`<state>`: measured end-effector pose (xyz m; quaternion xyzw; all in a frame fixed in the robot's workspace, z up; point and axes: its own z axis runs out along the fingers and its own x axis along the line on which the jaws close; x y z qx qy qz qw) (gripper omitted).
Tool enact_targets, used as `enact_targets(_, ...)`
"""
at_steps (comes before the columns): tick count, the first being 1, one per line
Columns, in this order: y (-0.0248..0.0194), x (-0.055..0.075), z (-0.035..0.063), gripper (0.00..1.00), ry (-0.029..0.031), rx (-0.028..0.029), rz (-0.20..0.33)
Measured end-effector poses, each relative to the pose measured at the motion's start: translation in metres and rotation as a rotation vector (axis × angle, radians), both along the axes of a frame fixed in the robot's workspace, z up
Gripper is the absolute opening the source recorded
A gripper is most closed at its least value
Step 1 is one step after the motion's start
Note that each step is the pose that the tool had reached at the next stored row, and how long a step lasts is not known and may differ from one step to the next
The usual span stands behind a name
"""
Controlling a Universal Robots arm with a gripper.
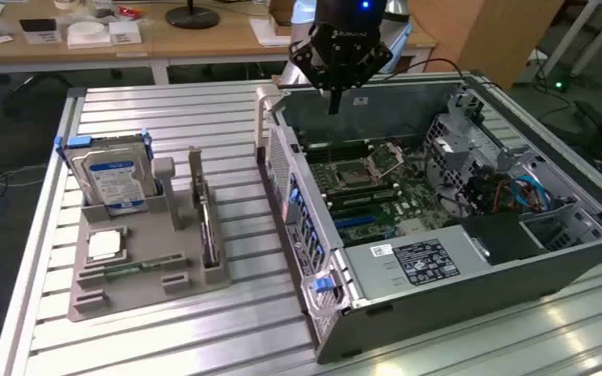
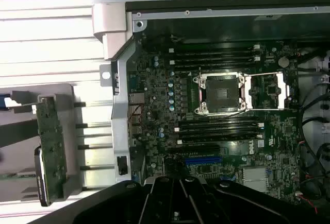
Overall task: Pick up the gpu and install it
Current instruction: 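Reach for the gpu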
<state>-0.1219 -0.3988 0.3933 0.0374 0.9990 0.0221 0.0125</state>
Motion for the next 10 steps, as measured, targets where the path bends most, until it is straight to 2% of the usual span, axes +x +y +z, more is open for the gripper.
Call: enact_targets(10,0.0000,-0.0034,0.0000,0.11,0.0000,0.0000,0.000)
